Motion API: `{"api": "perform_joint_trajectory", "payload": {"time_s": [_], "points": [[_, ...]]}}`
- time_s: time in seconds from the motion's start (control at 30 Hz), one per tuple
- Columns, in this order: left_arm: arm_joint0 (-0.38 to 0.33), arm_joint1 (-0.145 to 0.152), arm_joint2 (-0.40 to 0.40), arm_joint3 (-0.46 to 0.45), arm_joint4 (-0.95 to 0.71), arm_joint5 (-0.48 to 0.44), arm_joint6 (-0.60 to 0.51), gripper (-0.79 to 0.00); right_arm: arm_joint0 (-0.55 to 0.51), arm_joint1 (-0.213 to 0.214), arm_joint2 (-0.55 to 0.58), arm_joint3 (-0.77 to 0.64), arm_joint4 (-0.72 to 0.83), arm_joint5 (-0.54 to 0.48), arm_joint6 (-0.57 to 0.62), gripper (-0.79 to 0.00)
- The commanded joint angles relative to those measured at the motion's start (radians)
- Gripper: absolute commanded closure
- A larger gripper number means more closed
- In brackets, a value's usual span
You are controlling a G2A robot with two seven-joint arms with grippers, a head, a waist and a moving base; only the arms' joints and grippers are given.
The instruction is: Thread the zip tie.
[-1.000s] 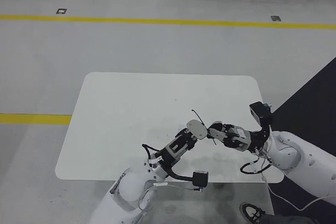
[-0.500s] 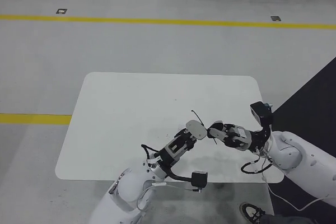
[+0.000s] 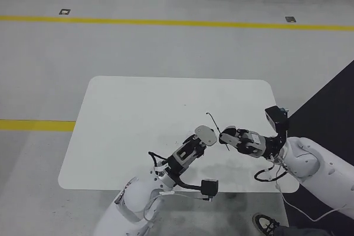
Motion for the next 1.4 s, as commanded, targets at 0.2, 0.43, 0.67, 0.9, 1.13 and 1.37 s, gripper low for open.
{"api": "perform_joint_trajectory", "payload": {"time_s": [0.2,0.43,0.67,0.9,1.13,1.37], "points": [[-0.007,-0.005,-0.021,0.01,-0.066,-0.008,-0.047,-0.037,-0.047,-0.007,0.132,0.002,-0.336,0.125,-0.141,0.0],[-0.015,-0.007,-0.016,0.016,-0.065,-0.015,-0.046,-0.08,-0.116,-0.01,0.204,-0.025,-0.676,0.326,-0.259,0.0],[-0.019,-0.009,-0.014,0.02,-0.062,-0.021,-0.057,-0.776,-0.159,-0.01,0.263,-0.032,-0.883,0.452,-0.331,0.0],[-0.019,-0.009,-0.013,0.021,-0.062,-0.025,-0.06,-0.785,-0.175,-0.005,0.298,-0.046,-1.092,0.492,-0.342,0.0],[-0.019,-0.009,-0.013,0.021,-0.062,-0.025,-0.06,-0.785,-0.175,-0.005,0.298,-0.046,-1.092,0.492,-0.342,0.0],[-0.019,-0.009,-0.013,0.021,-0.062,-0.025,-0.06,-0.785,-0.2,0.001,0.36,-0.129,-1.358,0.681,-0.275,0.0]]}}
